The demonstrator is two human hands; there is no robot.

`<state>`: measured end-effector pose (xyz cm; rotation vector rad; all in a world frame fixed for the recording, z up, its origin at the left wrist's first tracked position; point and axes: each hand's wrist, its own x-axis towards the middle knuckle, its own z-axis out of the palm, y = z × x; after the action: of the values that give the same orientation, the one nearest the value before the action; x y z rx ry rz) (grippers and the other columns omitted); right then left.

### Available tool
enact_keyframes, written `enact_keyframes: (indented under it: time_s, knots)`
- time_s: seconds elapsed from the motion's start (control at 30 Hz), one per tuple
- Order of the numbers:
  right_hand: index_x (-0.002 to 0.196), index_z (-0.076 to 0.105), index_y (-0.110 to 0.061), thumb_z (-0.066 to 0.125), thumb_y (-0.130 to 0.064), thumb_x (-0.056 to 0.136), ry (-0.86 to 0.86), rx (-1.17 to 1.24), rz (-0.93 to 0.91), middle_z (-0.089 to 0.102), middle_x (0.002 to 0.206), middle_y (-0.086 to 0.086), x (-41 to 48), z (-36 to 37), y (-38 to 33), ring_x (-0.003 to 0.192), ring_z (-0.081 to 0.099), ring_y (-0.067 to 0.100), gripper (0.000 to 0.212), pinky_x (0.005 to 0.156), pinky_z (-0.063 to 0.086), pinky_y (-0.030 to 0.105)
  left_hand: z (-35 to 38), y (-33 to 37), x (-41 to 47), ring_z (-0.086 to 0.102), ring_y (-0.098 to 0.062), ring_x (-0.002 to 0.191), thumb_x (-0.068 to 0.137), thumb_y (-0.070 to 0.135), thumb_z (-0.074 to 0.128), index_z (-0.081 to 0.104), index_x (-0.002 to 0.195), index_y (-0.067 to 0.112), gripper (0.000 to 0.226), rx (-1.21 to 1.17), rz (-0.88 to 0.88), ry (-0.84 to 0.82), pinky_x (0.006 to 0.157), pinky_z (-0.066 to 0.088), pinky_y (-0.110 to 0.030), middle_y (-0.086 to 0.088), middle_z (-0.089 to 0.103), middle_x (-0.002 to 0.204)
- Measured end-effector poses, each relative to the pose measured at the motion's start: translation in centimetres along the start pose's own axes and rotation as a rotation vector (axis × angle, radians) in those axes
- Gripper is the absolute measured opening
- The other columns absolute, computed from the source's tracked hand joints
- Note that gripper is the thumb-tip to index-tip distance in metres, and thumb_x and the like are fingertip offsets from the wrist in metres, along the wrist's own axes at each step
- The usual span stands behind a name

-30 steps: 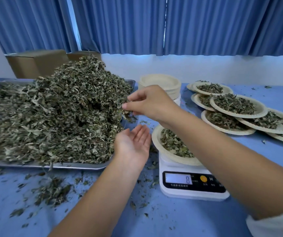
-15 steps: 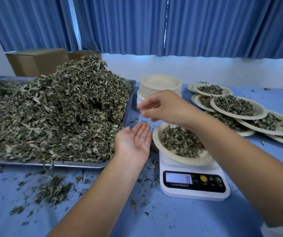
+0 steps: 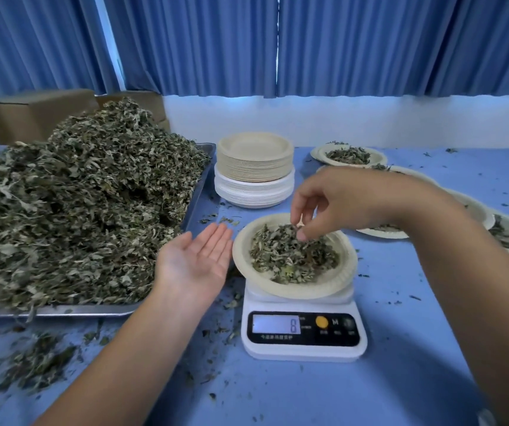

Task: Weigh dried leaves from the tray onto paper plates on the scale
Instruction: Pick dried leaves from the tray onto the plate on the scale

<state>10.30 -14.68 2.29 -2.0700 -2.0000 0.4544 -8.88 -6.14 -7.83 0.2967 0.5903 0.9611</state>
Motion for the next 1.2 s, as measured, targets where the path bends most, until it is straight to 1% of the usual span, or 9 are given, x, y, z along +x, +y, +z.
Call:
enact_keyframes:
  time_s: [0.07,0.17,0.27,0.47,0.63,0.8,0.9,1.1,1.2]
  knots:
    - [0.086,0.068,-0.034,0.081,-0.039,0.07,-0.051,-0.063,0.016,0.066,0.085,-0.015,-0.2,0.0,-0.4,0.07,0.059,0.0,0.021,0.069,0.047,0.025,0.0,-0.1,0.0,0.058,-0.031,0.11,0.102,0.025,0.031,0.055,0.115,-0.006,0.041,0.01,0.0,-0.003,0.082,0.05,-0.038,-0.021,0.061,0.121]
    - [0.088,0.066,-0.033,0.082,-0.039,0.07,-0.128,-0.148,0.045,0.064,0.088,-0.015,-0.2,0.5,-0.9,0.072,0.059,0.002,0.024,0.063,0.045,0.023,-0.1,-0.1,0.1,0.058,-0.032,0.112,0.102,0.025,0.031,0.055,0.116,-0.006,0.041,0.02,0.001,-0.008,0.082,0.05,-0.038,-0.021,0.061,0.121]
    - [0.09,0.067,-0.029,0.08,-0.031,0.074,-0.144,-0.205,0.062,0.063,0.085,-0.013,0.2,1.3,-1.0,0.074,0.059,0.008,0.021,0.065,0.048,0.026,-0.2,-0.1,0.2,0.058,-0.031,0.111,0.102,0.025,0.03,0.055,0.116,-0.006,0.042,0.024,0.005,0.002,0.082,0.051,-0.038,-0.021,0.061,0.12]
    - [0.09,0.072,-0.023,0.07,-0.018,0.082,-0.112,-0.237,0.031,0.062,0.073,-0.016,0.6,1.9,-1.0,0.06,0.053,-0.002,0.01,0.047,0.039,0.011,0.0,-0.1,0.1,0.057,-0.031,0.115,0.102,0.026,0.03,0.055,0.116,-0.006,0.043,0.025,0.009,0.005,0.088,0.049,-0.038,-0.021,0.061,0.12]
    - [0.083,0.072,-0.027,0.07,-0.02,0.081,-0.035,-0.181,0.001,0.063,0.066,-0.019,0.2,1.1,-1.0,0.058,0.055,-0.006,0.008,0.056,0.044,0.016,0.1,0.0,-0.1,0.058,-0.031,0.114,0.102,0.027,0.03,0.056,0.112,-0.006,0.043,0.026,0.019,0.013,0.089,0.049,-0.038,-0.021,0.062,0.119]
    - [0.076,0.071,-0.029,0.073,-0.021,0.077,0.067,-0.095,-0.021,0.068,0.068,-0.02,-0.6,-0.4,-0.7,0.069,0.064,-0.001,0.008,0.07,0.053,0.026,0.2,-0.1,-0.2,0.058,-0.031,0.114,0.103,0.027,0.029,0.057,0.11,-0.006,0.044,0.019,0.02,0.014,0.092,0.048,-0.038,-0.021,0.062,0.119]
    - [0.075,0.071,-0.029,0.073,-0.02,0.076,0.125,-0.059,-0.048,0.07,0.071,-0.017,-1.0,-1.0,-0.7,0.071,0.066,0.003,0.009,0.07,0.054,0.029,0.2,-0.1,-0.2,0.058,-0.031,0.113,0.103,0.028,0.029,0.056,0.11,-0.006,0.044,0.019,0.023,0.015,0.092,0.048,-0.038,-0.021,0.062,0.118]
    - [0.075,0.071,-0.027,0.073,-0.019,0.077,0.181,-0.05,-0.059,0.07,0.071,-0.015,-1.1,-1.1,-0.6,0.069,0.064,0.0,0.009,0.073,0.056,0.033,0.3,-0.1,-0.3,0.059,-0.031,0.111,0.102,0.028,0.03,0.057,0.109,-0.006,0.044,0.024,0.021,0.018,0.089,0.049,-0.038,-0.022,0.063,0.116]
    - [0.075,0.071,-0.027,0.072,-0.016,0.078,0.203,-0.031,-0.068,0.07,0.07,-0.015,-1.0,-1.1,-0.6,0.068,0.064,-0.001,0.011,0.073,0.056,0.031,0.3,-0.1,-0.3,0.059,-0.031,0.111,0.103,0.027,0.029,0.057,0.108,-0.007,0.044,0.024,0.021,0.017,0.09,0.049,-0.038,-0.021,0.063,0.117]
